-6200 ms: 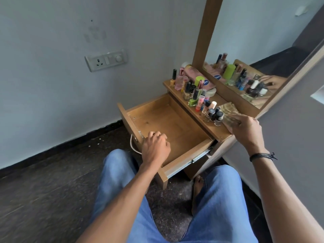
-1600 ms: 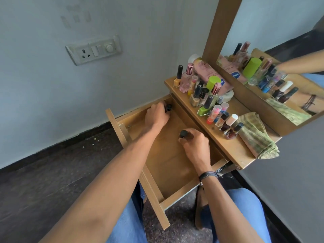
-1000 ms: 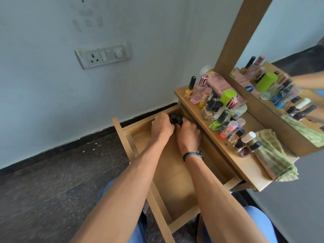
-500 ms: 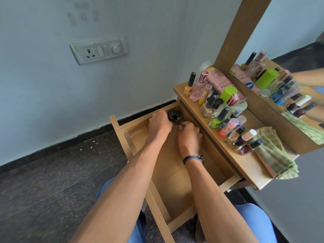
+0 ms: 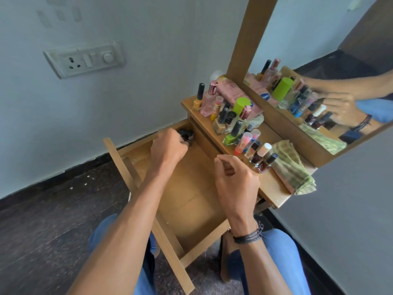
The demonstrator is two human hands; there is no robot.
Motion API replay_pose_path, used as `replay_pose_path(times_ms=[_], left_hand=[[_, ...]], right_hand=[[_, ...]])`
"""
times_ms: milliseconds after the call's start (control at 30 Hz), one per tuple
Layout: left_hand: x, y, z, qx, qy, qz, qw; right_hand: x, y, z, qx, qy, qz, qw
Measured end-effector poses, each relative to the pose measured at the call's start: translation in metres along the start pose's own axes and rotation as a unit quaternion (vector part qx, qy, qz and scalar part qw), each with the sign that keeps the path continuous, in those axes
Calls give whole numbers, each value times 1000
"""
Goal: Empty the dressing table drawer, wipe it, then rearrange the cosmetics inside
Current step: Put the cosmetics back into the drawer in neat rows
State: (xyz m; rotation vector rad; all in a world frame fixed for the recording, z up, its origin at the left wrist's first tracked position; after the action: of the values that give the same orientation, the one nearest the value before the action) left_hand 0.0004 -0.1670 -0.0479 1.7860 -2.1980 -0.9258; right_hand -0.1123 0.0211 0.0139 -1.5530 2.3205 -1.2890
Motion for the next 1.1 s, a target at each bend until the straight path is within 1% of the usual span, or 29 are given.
replay_pose_path(times_ms=[133,267,367,467,533,600,733,833,933,1000,1100], left_hand=[[-32,23,-12,-92,12,78,993],[-53,33,-13,-184,38,111,976],[-67,36,1,-181,39,138,973],[-74,38,11,-171,47,159,971],[-76,41,13,-189,51,167,966],[-80,47,16,-211,55,182,959],[-90,65,24,-252,54,209,943],[-100,79,31,-272,37,237,932],[-108,89,41,-269,11,257,928],[-110,92,48,-265,-3,267,926],[-114,96,54,-252,-13,293,922]], right_hand=[[-5,9,-27,18,89,-15,996],[-12,18,-39,31,150,-50,987],[-13,25,-53,32,211,-75,974],[-12,36,-70,58,270,-66,959],[-11,41,-77,57,287,-49,955],[-7,47,-80,62,276,-28,959],[2,59,-82,98,205,21,974],[10,68,-81,104,120,53,986],[15,77,-75,56,22,84,995],[16,80,-71,19,-8,97,995],[16,82,-67,-28,-27,110,993]])
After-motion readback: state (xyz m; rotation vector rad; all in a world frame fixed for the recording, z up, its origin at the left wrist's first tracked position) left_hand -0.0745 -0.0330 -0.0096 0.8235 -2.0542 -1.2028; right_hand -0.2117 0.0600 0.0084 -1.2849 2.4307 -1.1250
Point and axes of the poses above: each hand's wrist, its own x-axis towards the middle knuckle, its own z-axis out of the palm, y = z × x, the point moved 6 cm from there along x, towards the middle knuckle, and after that the axes turned 11 degrees about -y, right-handed, at the moved point
